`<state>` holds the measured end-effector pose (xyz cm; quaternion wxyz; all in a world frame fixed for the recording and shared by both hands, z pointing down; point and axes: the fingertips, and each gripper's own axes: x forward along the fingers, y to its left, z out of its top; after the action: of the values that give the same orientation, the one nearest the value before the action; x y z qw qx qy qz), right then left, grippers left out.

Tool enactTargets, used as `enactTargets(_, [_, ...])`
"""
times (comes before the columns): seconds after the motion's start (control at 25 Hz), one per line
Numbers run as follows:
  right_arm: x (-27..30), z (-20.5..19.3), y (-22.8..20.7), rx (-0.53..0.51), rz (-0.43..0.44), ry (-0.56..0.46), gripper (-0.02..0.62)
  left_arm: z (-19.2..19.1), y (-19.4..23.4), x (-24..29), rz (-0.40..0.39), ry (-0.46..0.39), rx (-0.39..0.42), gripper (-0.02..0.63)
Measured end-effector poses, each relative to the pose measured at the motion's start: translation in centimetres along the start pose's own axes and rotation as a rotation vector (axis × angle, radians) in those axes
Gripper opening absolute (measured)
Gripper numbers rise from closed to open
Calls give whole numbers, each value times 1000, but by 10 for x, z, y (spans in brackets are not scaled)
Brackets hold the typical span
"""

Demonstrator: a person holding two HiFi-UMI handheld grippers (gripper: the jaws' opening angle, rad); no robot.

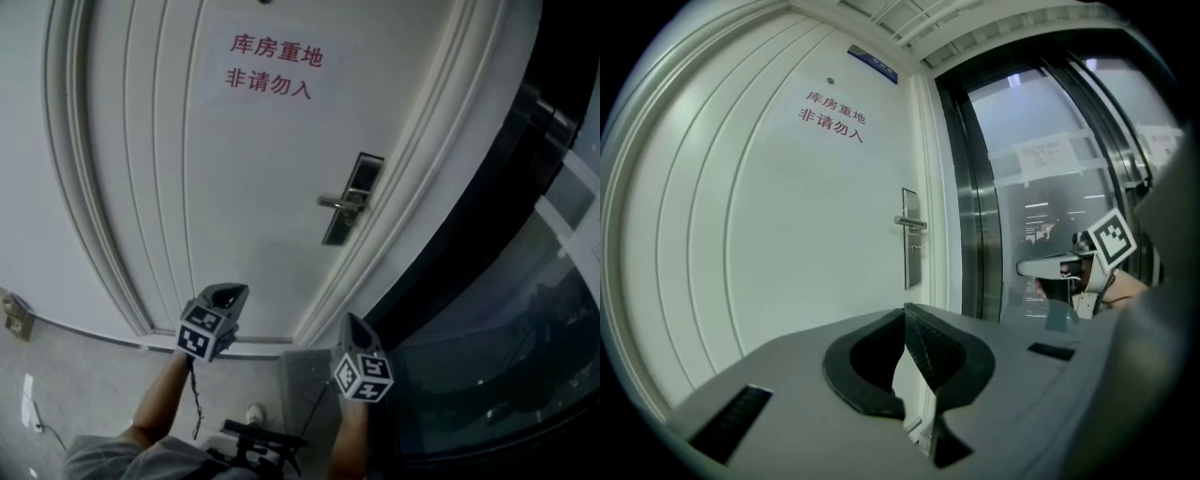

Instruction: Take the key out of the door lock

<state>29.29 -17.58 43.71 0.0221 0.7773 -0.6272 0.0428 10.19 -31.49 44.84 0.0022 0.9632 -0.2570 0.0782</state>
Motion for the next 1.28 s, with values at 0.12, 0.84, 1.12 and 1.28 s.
enactTargets(0.12, [17, 1, -10, -2, 13, 11, 12, 4, 6, 17, 13, 2, -7, 7])
enactTargets(0.84, [99, 15, -37, -15, 82, 23, 12, 11, 36, 82, 64, 22, -29, 8])
enactTargets(1.12, [122, 18, -47, -20, 92, 30, 12, 15, 47, 100, 82, 22, -37, 8])
enactTargets(1.28, [135, 20, -55, -23, 90, 29, 12, 16, 53, 110, 87, 27, -37, 8])
